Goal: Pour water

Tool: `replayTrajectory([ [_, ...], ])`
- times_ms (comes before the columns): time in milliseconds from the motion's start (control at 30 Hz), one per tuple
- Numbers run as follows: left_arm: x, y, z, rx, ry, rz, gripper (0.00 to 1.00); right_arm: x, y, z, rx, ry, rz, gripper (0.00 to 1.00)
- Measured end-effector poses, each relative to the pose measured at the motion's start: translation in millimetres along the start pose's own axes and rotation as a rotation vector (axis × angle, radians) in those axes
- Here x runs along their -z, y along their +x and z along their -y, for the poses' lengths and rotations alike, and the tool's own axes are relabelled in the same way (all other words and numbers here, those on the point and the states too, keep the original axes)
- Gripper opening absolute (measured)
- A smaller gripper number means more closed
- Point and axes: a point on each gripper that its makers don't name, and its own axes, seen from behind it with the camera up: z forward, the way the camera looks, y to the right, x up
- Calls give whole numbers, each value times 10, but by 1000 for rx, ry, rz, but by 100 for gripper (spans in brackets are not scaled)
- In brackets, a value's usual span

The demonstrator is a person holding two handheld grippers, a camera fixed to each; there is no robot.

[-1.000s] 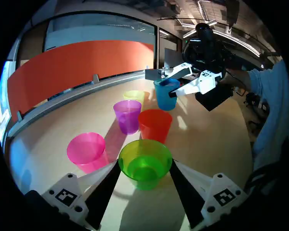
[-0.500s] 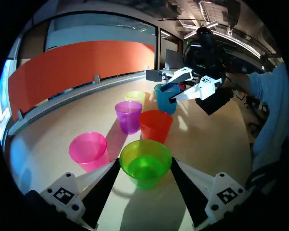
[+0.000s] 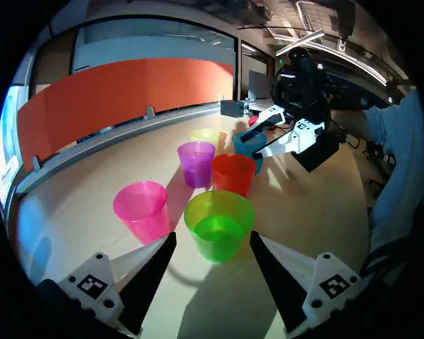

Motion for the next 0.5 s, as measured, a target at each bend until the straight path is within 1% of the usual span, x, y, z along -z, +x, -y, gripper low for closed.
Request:
replayTrajectory([
  [300, 129, 12, 90, 35, 27, -18, 97, -31, -99, 3, 0, -4, 12, 92],
  [500, 172, 12, 122, 38, 36, -16, 97, -34, -164, 7, 0, -9, 25, 93],
])
